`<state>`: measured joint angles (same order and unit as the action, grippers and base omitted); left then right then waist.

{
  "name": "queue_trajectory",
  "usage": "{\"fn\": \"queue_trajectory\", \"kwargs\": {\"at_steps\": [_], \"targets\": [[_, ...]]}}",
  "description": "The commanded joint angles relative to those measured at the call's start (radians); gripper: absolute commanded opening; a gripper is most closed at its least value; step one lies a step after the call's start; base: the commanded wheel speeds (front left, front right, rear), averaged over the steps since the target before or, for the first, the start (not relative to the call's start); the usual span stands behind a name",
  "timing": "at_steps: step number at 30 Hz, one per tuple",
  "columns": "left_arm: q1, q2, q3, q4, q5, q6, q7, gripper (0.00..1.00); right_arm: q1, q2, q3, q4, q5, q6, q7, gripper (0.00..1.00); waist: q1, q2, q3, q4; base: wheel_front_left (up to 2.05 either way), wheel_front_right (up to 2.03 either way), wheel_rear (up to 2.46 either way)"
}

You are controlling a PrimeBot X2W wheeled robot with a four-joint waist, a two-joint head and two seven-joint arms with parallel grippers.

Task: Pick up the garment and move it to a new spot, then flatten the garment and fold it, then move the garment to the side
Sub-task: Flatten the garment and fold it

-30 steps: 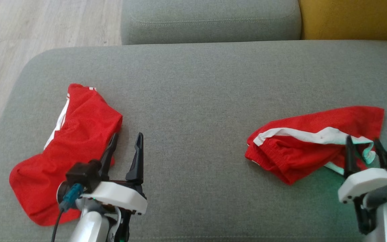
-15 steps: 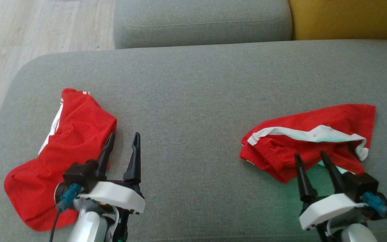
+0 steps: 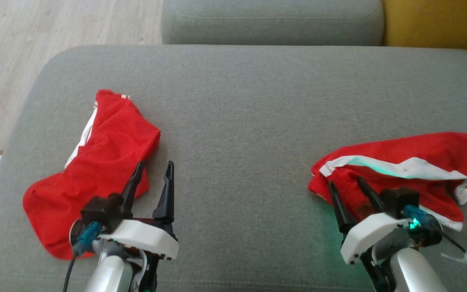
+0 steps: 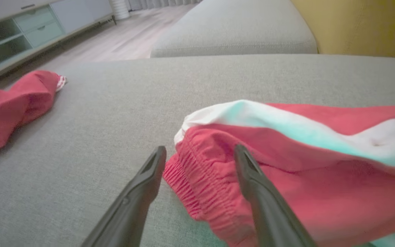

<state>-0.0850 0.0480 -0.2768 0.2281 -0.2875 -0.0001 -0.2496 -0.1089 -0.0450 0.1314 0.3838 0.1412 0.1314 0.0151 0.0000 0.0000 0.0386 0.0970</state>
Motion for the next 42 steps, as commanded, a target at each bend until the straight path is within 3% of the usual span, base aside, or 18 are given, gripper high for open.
{"fn": "queue_trajectory", "kwargs": {"at_steps": [1, 10, 11, 12, 25, 33, 39, 42], "targets": [[-0.045, 0.002, 0.032, -0.030, -0.001, 0.000, -0.012, 1.00, -0.048, -0.005, 0.026, -0.024, -0.010, -0.001, -0.001, 1.00, 0.0000, 0.0000, 0.008, 0.009, 0.00, 0.00, 0.00], [-0.058, 0.002, 0.017, -0.032, -0.009, 0.001, -0.012, 1.00, -0.122, -0.005, -0.016, 0.104, -0.057, -0.001, -0.011, 1.00, 0.0000, 0.0000, 0.033, 0.042, 0.00, 0.00, 0.00], [-0.059, 0.002, 0.016, -0.032, -0.009, 0.001, -0.012, 1.00, -0.131, -0.005, -0.021, 0.119, -0.045, -0.001, -0.012, 0.80, 0.0000, 0.0000, 0.034, 0.045, 0.00, 0.00, 0.00], [-0.059, 0.002, 0.015, -0.031, -0.010, 0.001, -0.012, 1.00, -0.141, -0.005, -0.026, 0.132, -0.031, -0.001, -0.019, 0.00, 0.0000, 0.0000, 0.035, 0.047, 0.00, 0.00, 0.00], [-0.050, 0.002, 0.012, -0.020, -0.005, -0.004, -0.012, 1.00, -0.421, -0.005, -0.099, 0.233, 0.052, -0.001, -0.218, 0.00, 0.0000, 0.0000, 0.019, 0.069, 0.00, 0.00, 0.00], [-0.037, 0.002, -0.005, -0.013, -0.006, -0.001, -0.012, 1.00, -0.714, -0.005, -0.247, 0.276, -0.076, -0.001, -0.270, 0.00, 0.0000, 0.0000, -0.016, 0.096, 0.00, 0.00, 0.00], [-0.021, 0.002, -0.003, -0.018, -0.007, 0.004, -0.012, 1.00, -0.714, -0.005, -0.246, 0.213, -0.091, -0.001, -0.276, 0.00, 0.0000, 0.0000, -0.020, 0.096, 0.00, 0.00, 0.00], [-0.015, 0.002, -0.005, -0.022, -0.012, 0.007, -0.012, 1.00, -0.619, -0.005, -0.157, 0.177, -0.068, -0.001, -0.276, 0.00, 0.0000, 0.0000, -0.016, 0.086, 0.00, 0.00, 0.00]]}}
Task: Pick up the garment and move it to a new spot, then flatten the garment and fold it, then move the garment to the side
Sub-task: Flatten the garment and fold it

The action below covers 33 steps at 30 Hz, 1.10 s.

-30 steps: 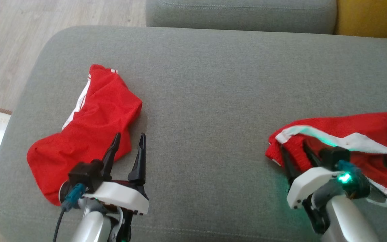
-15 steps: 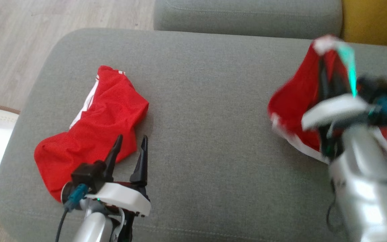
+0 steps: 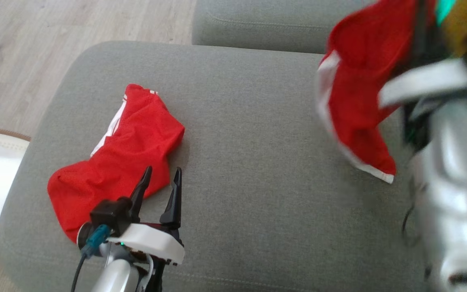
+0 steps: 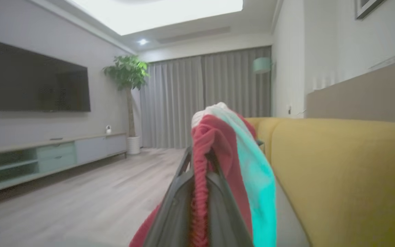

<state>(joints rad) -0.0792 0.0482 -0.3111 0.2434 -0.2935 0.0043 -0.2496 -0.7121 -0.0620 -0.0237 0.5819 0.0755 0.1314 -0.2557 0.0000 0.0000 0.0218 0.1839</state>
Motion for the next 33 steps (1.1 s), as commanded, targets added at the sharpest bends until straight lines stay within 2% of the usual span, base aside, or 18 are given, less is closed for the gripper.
{"fn": "queue_trajectory", "kwargs": {"at_steps": [1, 5, 8, 13, 14, 15, 18, 23, 28, 33], "targets": [[-0.021, 0.002, 0.030, -0.039, -0.007, 0.004, -0.012, 1.00, 0.025, 0.012, 0.041, -0.025, 0.009, -0.001, -0.006, 0.00, 0.0000, 0.0000, 0.003, -0.006, 0.00, 0.00, 0.00], [-0.026, 0.002, 0.035, -0.041, -0.005, 0.006, -0.012, 1.00, 0.189, 0.012, 0.255, -0.029, 0.086, -0.001, 0.006, 0.00, 0.0000, 0.0000, 0.011, -0.034, 0.00, 0.00, 0.00], [-0.035, 0.002, 0.039, -0.041, -0.002, 0.004, -0.012, 1.00, 0.282, 0.012, 0.417, -0.025, 0.114, -0.001, 0.060, 0.00, 0.0000, 0.0000, 0.013, -0.054, 0.00, 0.00, 0.00], [-0.048, 0.002, 0.033, -0.038, -0.001, 0.001, -0.012, 1.00, 0.345, 0.012, 0.570, -0.013, 0.142, -0.001, 0.132, 0.00, 0.0000, 0.0000, 0.009, -0.071, 0.00, 0.00, 0.00], [-0.049, 0.002, 0.033, -0.037, -0.001, 0.001, -0.012, 1.00, 0.348, 0.012, 0.589, -0.006, 0.140, -0.001, 0.144, 0.35, 0.0000, 0.0000, 0.008, -0.074, 0.00, 0.00, 0.00], [-0.048, 0.002, 0.032, -0.036, -0.001, 0.001, -0.012, 1.00, 0.347, 0.012, 0.607, 0.000, 0.135, -0.001, 0.155, 1.00, 0.0000, 0.0000, 0.007, -0.076, 0.00, 0.00, 0.00], [-0.044, 0.002, 0.031, -0.034, 0.001, 0.001, -0.012, 1.00, 0.343, 0.012, 0.627, 0.017, 0.122, -0.001, 0.190, 1.00, 0.0000, 0.0000, 0.004, -0.082, 0.00, 0.00, 0.00], [-0.038, 0.002, 0.036, -0.032, -0.001, 0.004, -0.012, 1.00, 0.341, 0.012, 0.587, 0.035, 0.097, -0.001, 0.255, 1.00, 0.0000, 0.0000, -0.008, -0.095, 0.00, 0.00, 0.00], [-0.033, 0.002, 0.038, -0.039, -0.009, 0.010, -0.012, 1.00, 0.369, 0.012, 0.491, 0.022, 0.053, -0.001, 0.319, 1.00, 0.0000, 0.0000, -0.025, -0.112, 0.00, 0.00, 0.00], [-0.031, 0.002, 0.039, -0.045, -0.012, 0.014, -0.012, 1.00, 0.434, 0.012, 0.361, -0.047, 0.013, -0.001, 0.351, 1.00, 0.0000, 0.0000, -0.037, -0.124, 0.00, 0.00, 0.00]]}}
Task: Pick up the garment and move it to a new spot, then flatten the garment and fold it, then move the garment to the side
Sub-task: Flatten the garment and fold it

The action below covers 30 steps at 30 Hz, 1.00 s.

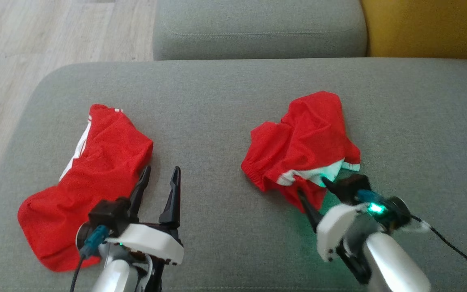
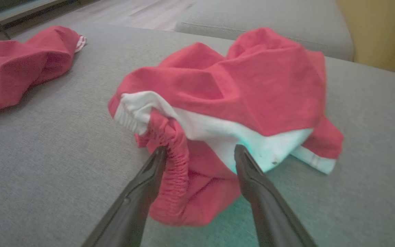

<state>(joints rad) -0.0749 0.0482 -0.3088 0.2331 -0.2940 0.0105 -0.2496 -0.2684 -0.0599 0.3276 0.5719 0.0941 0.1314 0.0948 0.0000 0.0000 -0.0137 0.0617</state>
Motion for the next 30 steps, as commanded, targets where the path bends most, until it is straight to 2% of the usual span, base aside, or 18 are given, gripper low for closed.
{"fn": "queue_trajectory", "kwargs": {"at_steps": [1, 5, 10, 15, 21, 30], "targets": [[-0.036, 0.002, 0.037, -0.037, -0.012, 0.009, -0.012, 1.00, 0.005, 0.010, -0.016, -0.056, -0.013, -0.001, 0.004, 1.00, 0.0000, 0.0000, -0.002, -0.004, 0.00, 0.00, 0.00], [-0.035, 0.002, 0.035, -0.043, -0.015, 0.011, -0.012, 1.00, 0.058, 0.010, -0.083, -0.134, -0.026, -0.001, 0.024, 1.00, 0.0000, 0.0000, -0.004, -0.019, 0.00, 0.00, 0.00], [-0.036, 0.002, 0.032, -0.044, -0.015, 0.011, -0.012, 1.00, 0.098, 0.010, -0.115, -0.211, -0.037, -0.001, 0.049, 1.00, 0.0000, 0.0000, -0.003, -0.033, 0.00, 0.00, 0.00], [-0.038, 0.002, 0.033, -0.047, -0.014, 0.013, -0.012, 1.00, 0.137, 0.010, -0.153, -0.321, 0.003, -0.001, 0.049, 1.00, 0.0000, 0.0000, -0.002, -0.055, 0.00, 0.00, 0.00], [-0.043, 0.002, 0.017, -0.054, -0.029, 0.010, -0.012, 1.00, 0.163, 0.010, -0.263, -0.398, 0.066, -0.001, -0.066, 1.00, 0.0000, 0.0000, 0.006, -0.083, 0.00, 0.00, 0.00], [-0.054, 0.002, -0.078, -0.044, -0.093, 0.003, -0.012, 1.00, 0.157, 0.010, -0.369, -0.377, 0.112, -0.001, -0.238, 1.00, 0.0000, 0.0000, 0.028, -0.129, 0.00, 0.00, 0.00]]}}
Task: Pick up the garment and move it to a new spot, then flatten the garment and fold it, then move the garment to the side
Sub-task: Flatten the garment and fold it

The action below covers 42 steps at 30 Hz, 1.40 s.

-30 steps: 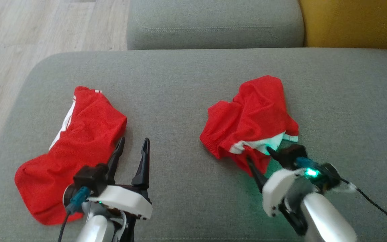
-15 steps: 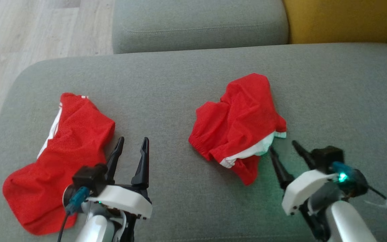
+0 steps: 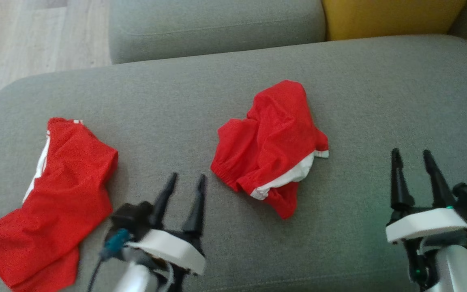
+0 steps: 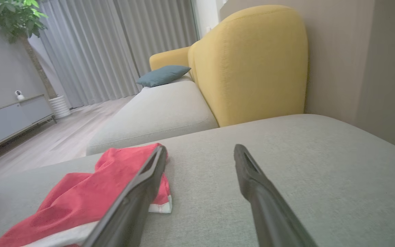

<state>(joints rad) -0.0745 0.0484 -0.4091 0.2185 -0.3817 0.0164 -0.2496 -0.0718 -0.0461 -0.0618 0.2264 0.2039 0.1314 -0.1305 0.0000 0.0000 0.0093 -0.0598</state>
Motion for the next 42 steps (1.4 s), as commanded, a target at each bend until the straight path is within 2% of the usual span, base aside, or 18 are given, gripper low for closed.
{"fn": "queue_trajectory", "kwargs": {"at_steps": [1, 5, 10, 20, 26, 27, 28, 34, 42], "targets": [[-0.058, 0.002, -0.001, -0.022, -0.017, -0.007, -0.012, 1.00, -0.046, -0.004, 0.010, -0.028, 0.001, -0.001, -0.023, 1.00, 0.0000, 0.0000, 0.008, -0.013, 0.00, 0.00, 0.00], [-0.083, 0.002, -0.111, 0.039, -0.071, -0.026, -0.007, 1.00, -0.071, -0.004, -0.040, -0.007, -0.004, -0.001, -0.044, 1.00, 0.0000, 0.0000, 0.020, -0.031, 0.00, 0.00, 0.00], [-0.131, 0.002, -0.223, 0.129, -0.133, -0.035, 0.038, 1.00, -0.095, -0.004, -0.050, 0.014, -0.005, -0.001, -0.052, 1.00, 0.0000, 0.0000, 0.035, -0.056, 0.00, 0.00, 0.00], [-0.237, 0.002, -0.322, 0.218, -0.307, -0.026, 0.030, 1.00, -0.126, -0.004, -0.034, 0.033, 0.001, -0.001, -0.066, 1.00, 0.0000, 0.0000, 0.079, -0.127, 0.00, 0.00, 0.00], [-0.279, 0.002, -0.361, 0.224, -0.358, -0.021, 0.011, 1.00, -0.130, -0.004, -0.044, 0.045, -0.002, -0.001, -0.070, 1.00, 0.0000, 0.0000, 0.085, -0.146, 0.00, 0.00, 0.00], [-0.286, 0.002, -0.364, 0.223, -0.365, -0.017, 0.006, 0.46, -0.131, -0.004, -0.044, 0.047, -0.002, -0.001, -0.071, 1.00, 0.0000, 0.0000, 0.085, -0.148, 0.00, 0.00, 0.00], [-0.291, 0.002, -0.364, 0.221, -0.369, -0.013, 0.002, 0.00, -0.131, -0.004, -0.044, 0.049, -0.001, -0.001, -0.073, 1.00, 0.0000, 0.0000, 0.084, -0.148, 0.00, 0.00, 0.00], [-0.299, 0.002, -0.344, 0.209, -0.352, -0.001, -0.011, 0.00, -0.124, -0.004, -0.043, 0.064, -0.001, -0.001, -0.076, 1.00, 0.0000, 0.0000, 0.077, -0.125, 0.00, 0.00, 0.00], [-0.246, 0.002, -0.191, 0.112, -0.265, 0.011, -0.012, 0.00, -0.111, -0.004, 0.002, 0.084, -0.006, -0.001, -0.056, 1.00, 0.0000, 0.0000, 0.058, -0.057, 0.00, 0.00, 0.00]]}}
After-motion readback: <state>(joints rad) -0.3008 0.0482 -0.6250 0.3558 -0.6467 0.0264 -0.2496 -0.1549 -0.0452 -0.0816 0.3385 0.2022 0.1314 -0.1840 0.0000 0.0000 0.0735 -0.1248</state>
